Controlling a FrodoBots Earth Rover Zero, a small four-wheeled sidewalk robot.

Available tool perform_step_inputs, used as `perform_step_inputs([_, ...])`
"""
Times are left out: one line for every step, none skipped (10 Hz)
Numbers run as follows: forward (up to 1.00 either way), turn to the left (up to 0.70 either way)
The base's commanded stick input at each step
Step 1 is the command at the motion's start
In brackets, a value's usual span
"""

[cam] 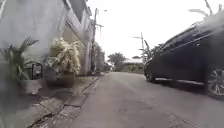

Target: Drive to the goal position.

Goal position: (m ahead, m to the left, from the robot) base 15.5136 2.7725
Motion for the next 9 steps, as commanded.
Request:
perform_step_inputs([0.70,-0.05])
perform_step_inputs([0.70,-0.16])
perform_step_inputs([0.70,-0.34])
perform_step_inputs([0.70,-0.35])
perform_step_inputs([0.70,-0.35])
perform_step_inputs([0.70,-0.35])
perform_step_inputs([0.70,-0.35])
perform_step_inputs([0.70,-0.30])
perform_step_inputs([0.70,-0.13])
